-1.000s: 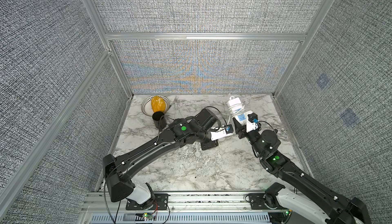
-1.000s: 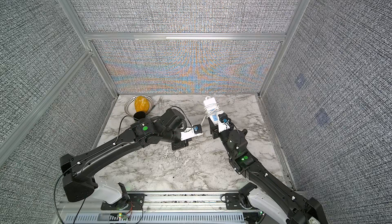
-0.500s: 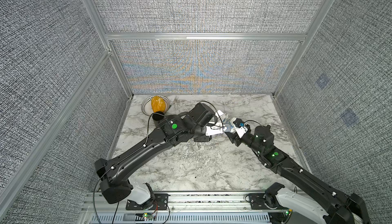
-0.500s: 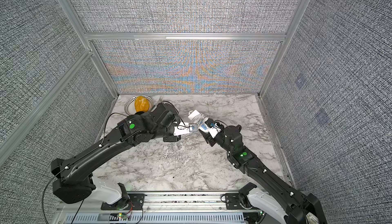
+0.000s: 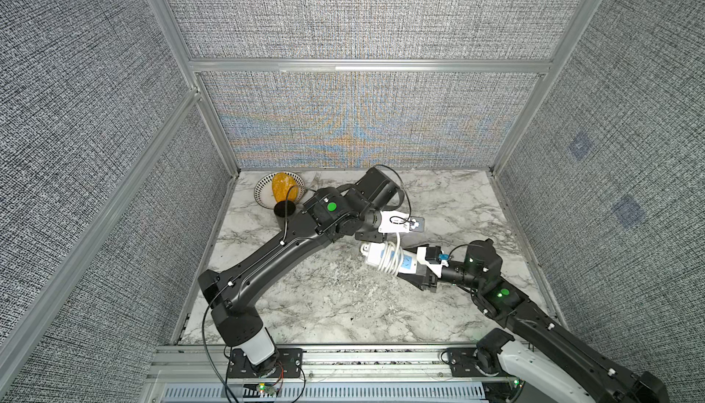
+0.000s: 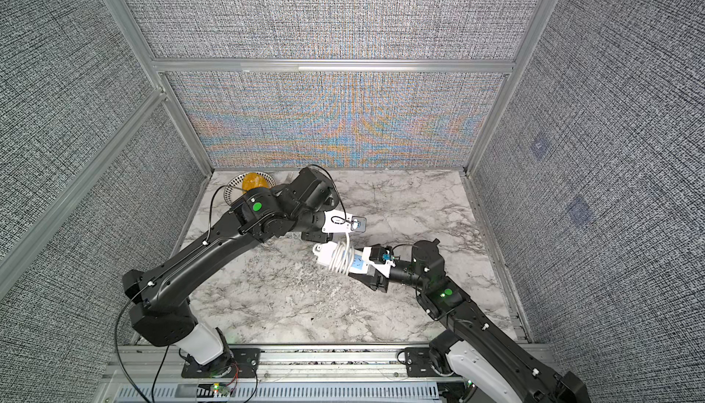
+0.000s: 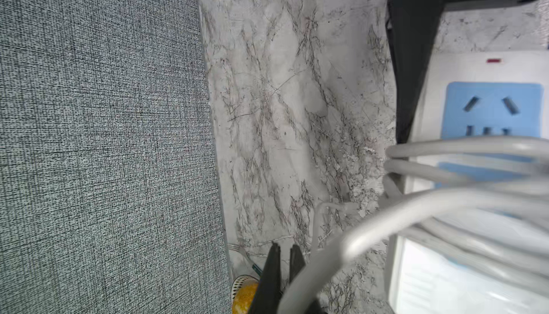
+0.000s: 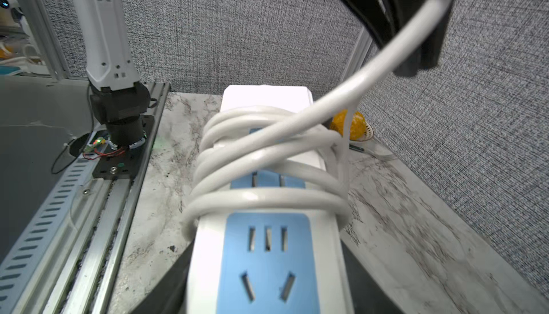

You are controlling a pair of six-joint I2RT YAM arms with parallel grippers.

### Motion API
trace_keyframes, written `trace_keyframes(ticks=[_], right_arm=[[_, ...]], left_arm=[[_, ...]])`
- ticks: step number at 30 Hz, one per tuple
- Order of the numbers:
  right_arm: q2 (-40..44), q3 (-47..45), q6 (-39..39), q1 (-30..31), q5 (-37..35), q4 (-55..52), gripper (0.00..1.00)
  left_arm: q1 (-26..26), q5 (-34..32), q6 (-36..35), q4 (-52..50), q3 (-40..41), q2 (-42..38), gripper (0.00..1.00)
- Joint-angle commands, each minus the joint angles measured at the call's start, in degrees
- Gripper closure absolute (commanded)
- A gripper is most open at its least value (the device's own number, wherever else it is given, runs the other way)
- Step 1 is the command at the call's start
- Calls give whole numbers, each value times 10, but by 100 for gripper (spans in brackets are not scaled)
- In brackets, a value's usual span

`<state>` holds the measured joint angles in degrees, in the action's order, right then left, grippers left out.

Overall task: Wrap the cord around the power strip
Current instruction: Wrap the power cord around the power strip.

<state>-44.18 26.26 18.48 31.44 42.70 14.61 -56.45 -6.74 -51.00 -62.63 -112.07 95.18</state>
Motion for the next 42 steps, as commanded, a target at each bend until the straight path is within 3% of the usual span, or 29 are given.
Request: trace_keyframes(ticks=[1, 10, 21, 30, 42], right_arm=[[27, -12, -33, 1, 80, 86, 100], [51, -3, -55, 1, 83, 136, 100], [58, -6, -65, -2, 68, 169, 100], [71, -25, -74, -6, 21, 229, 100], [115, -54, -82, -13, -80, 290, 100]], left_arm=[[7, 41, 7, 24, -7, 9, 94], [32, 169, 74, 92, 32, 17, 83], [74, 271, 189, 246, 161, -18, 73], [75, 292, 285, 375, 279, -33, 73], [75, 298, 370, 473, 372, -27, 73]])
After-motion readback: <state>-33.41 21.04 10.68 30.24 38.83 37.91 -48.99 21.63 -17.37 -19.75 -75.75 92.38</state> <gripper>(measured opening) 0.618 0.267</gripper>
